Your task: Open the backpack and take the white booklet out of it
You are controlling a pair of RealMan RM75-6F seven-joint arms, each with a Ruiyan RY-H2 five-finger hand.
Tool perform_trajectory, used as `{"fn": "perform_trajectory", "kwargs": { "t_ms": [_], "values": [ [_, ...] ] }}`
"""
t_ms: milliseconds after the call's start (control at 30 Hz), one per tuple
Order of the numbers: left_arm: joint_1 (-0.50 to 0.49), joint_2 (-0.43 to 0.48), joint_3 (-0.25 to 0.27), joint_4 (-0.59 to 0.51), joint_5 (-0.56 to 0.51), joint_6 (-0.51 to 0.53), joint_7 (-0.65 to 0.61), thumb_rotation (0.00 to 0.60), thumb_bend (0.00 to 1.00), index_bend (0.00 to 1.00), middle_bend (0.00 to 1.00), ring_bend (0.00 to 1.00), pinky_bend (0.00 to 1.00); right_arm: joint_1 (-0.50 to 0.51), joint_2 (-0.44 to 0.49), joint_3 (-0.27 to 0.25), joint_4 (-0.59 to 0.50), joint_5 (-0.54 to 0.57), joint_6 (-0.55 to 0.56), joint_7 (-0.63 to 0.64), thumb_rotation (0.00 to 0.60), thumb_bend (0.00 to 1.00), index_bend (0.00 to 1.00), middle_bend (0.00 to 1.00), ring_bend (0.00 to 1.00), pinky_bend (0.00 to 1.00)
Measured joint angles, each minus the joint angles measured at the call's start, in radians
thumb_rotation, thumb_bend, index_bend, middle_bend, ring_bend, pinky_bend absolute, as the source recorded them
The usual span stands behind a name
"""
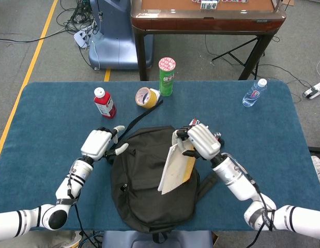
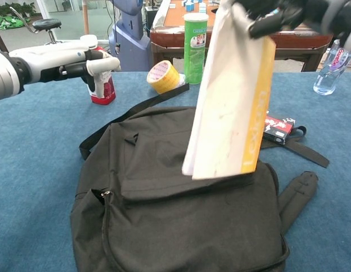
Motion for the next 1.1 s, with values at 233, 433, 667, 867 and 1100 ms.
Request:
{"fn": "perform_trajectory", "kwargs": {
  "t_ms": [233,433,667,867,1100],
  "values": [
    [-0.003,-0.006,0.003,0.012,-0.018,-0.005,0.01,0.0,0.23,0.15,0.21,0.18,0.18,0.067,-0.049,0.008,0.03,0.058,-0.113,-0.002,0.6,0.53,0.08,0.12,0.08,0.2],
    [0.004,0.003,0.006,0.014,-0.018,-0.006,0.003,0.0,0.23,0.14,0.21,0.18,0.17,0.05,-0.039,0.015,0.027,0.055,-0.07,-0.044,0.6,0.52,0.02,0.08,0.03,0.15],
    [0.045,0.023,0.016,0.011,0.022,0.023,-0.053,0.442,0.23,0.18,0.21,0.18,0.17,-0.038,0.039,-0.015,0.008,0.043,0.028,-0.109,0.6,0.52,0.18,0.25,0.14,0.19],
    [0.109,0.058,0.023,0.001,0.056,0.067,-0.136,0.6,0.23,0.19,0.21,0.19,0.17,-0.141,0.155,-0.07,-0.018,0.023,0.104,-0.137,0.6,0.52,0.29,0.33,0.24,0.26],
    [0.209,0.093,0.048,0.015,0.12,0.172,-0.2,0.6,0.23,0.21,0.21,0.19,0.17,-0.263,0.262,-0.15,-0.009,-0.034,0.188,-0.134,0.6,0.52,0.32,0.35,0.26,0.27]
  ]
}}
